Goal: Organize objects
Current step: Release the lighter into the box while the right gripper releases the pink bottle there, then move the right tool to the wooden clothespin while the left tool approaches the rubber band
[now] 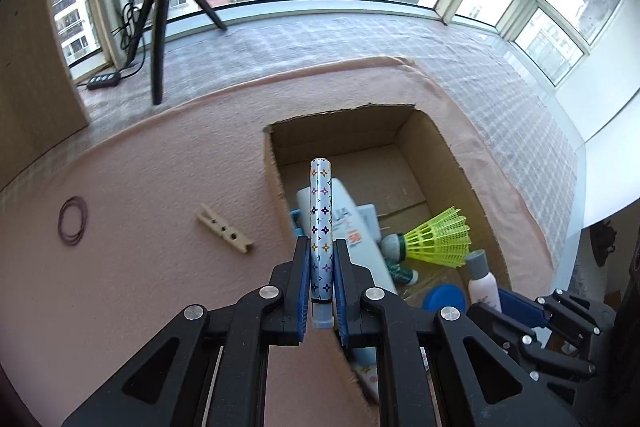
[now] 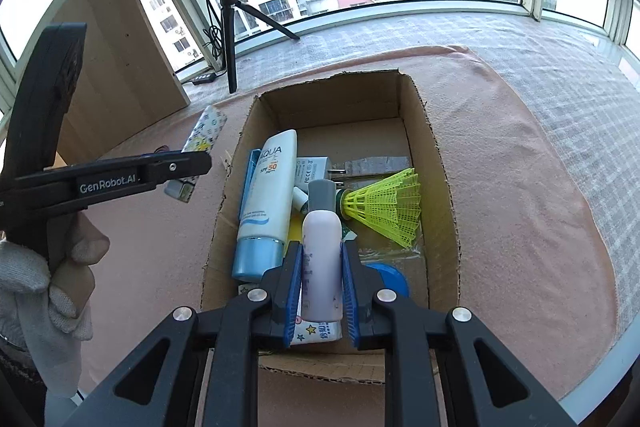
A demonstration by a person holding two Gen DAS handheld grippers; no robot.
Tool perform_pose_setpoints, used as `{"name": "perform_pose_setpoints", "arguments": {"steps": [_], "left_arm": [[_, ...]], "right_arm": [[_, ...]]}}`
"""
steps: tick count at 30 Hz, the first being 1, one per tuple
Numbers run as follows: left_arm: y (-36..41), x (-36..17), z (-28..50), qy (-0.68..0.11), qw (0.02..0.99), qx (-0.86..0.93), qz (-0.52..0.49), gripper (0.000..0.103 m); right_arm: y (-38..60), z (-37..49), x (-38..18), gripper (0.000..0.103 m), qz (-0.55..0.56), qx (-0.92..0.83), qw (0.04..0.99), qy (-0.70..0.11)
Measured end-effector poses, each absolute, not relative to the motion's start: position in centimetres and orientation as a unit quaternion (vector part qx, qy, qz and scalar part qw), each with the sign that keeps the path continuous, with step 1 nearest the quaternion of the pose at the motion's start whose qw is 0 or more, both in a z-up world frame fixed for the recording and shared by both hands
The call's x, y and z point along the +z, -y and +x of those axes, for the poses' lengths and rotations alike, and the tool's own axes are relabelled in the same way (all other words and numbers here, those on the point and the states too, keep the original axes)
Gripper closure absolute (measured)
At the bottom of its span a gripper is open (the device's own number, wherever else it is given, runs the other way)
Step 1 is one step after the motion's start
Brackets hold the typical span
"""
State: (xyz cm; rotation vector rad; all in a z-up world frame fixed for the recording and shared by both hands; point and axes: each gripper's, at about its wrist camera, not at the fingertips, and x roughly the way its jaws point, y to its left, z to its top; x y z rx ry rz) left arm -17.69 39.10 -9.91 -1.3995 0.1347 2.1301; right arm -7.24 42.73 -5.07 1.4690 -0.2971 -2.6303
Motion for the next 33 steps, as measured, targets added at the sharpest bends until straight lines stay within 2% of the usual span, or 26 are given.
{"name": "perform_pose_setpoints", "arguments": {"steps": [6,7,8,10,11,20,26,33], "left_arm": [[-42.3,-9.7,-17.9,-0.061,0.306,0.796,-0.518,0.091],[-42.2,-9.5,-17.9,-0.059,0.307,0.796,-0.518,0.088],[-42.0,-9.4,-18.1,-0.054,0.308,0.796,-0.518,0.080],[-41.0,-9.0,-18.2,-0.049,0.307,0.800,-0.514,0.073],[-40.3,-8.8,-18.1,-0.051,0.304,0.803,-0.510,0.073],[-26.5,-9.3,-19.5,-0.031,0.235,0.831,-0.504,0.073],[-16.2,-12.0,-20.9,0.010,0.185,0.829,-0.528,0.073],[-9.4,-13.7,-20.6,0.035,0.174,0.828,-0.532,0.073]], "right_arm": [[-43.4,-7.5,-5.0,0.085,0.488,-0.866,0.051,0.098],[-43.4,-7.6,-5.0,0.085,0.489,-0.866,0.052,0.095],[-43.4,-7.6,-4.9,0.083,0.489,-0.866,0.055,0.091],[-43.2,-7.7,-5.0,0.074,0.492,-0.864,0.056,0.087],[-43.1,-7.7,-4.9,0.073,0.492,-0.864,0.056,0.089],[-39.4,-8.4,-3.9,0.071,0.487,-0.861,0.090,0.115],[-33.0,-10.6,-2.5,0.057,0.465,-0.870,0.141,0.087],[-26.5,-18.5,-4.7,0.058,0.513,-0.847,0.136,0.041]]}}
